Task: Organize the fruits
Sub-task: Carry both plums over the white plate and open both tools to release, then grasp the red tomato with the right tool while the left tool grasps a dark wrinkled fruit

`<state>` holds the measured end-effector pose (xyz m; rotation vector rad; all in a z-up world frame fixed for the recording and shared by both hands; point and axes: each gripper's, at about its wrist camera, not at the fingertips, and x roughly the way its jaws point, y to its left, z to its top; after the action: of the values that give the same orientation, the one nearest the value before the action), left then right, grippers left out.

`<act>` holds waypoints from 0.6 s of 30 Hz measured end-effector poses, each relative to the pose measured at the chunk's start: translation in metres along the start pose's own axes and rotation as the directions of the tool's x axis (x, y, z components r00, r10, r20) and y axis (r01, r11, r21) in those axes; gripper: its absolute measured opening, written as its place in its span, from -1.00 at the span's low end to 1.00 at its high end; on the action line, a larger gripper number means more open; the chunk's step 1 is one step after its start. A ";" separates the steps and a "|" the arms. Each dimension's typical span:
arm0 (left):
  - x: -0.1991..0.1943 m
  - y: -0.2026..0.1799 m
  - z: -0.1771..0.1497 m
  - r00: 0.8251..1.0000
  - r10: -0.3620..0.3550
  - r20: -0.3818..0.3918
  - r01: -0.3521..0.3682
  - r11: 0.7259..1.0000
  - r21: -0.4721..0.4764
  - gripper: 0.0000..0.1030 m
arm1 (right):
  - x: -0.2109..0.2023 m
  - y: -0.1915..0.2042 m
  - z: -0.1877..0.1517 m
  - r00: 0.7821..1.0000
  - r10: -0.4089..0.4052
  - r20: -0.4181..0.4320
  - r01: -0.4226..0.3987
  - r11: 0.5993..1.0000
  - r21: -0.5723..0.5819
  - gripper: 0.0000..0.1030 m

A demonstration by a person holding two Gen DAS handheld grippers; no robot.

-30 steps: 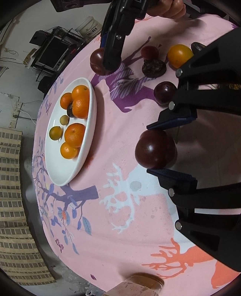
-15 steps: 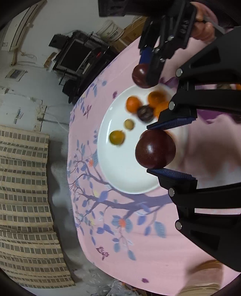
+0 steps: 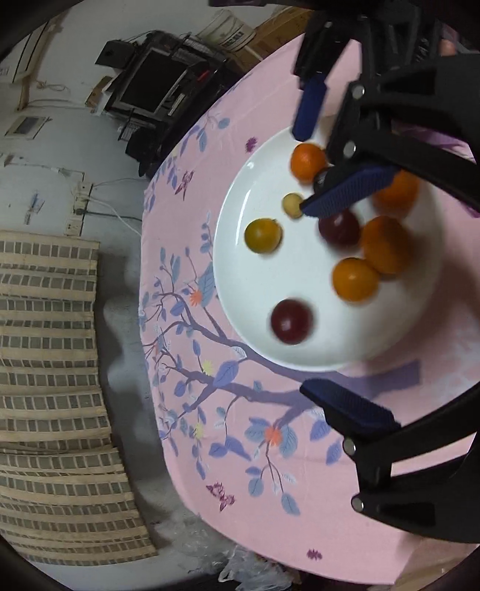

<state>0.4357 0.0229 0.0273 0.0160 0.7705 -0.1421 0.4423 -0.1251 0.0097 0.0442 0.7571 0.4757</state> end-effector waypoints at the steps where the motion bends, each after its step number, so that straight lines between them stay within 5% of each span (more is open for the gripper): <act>1: -0.012 0.002 -0.005 1.000 -0.007 0.005 0.007 1.000 0.004 0.81 | -0.008 0.003 -0.005 1.000 0.009 0.003 -0.009 1.000 -0.011 0.07; 7: -0.072 0.019 -0.069 1.000 -0.016 0.023 0.017 0.999 -0.040 0.89 | -0.042 0.017 -0.062 0.996 0.036 -0.077 -0.041 0.997 -0.063 0.08; 13: -0.088 0.037 -0.137 0.999 -0.007 -0.036 0.004 0.996 -0.090 0.89 | -0.071 0.017 -0.114 0.990 0.025 -0.135 -0.033 0.998 -0.058 0.08; 18: -0.091 0.050 -0.160 0.997 -0.006 -0.071 -0.003 0.991 -0.136 0.89 | -0.076 0.025 -0.135 0.987 -0.019 -0.159 0.003 0.995 -0.102 0.08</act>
<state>0.2670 0.0942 -0.0265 -0.1098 0.8501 -0.0904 0.2940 -0.1532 -0.0340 -0.0945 0.8892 0.5110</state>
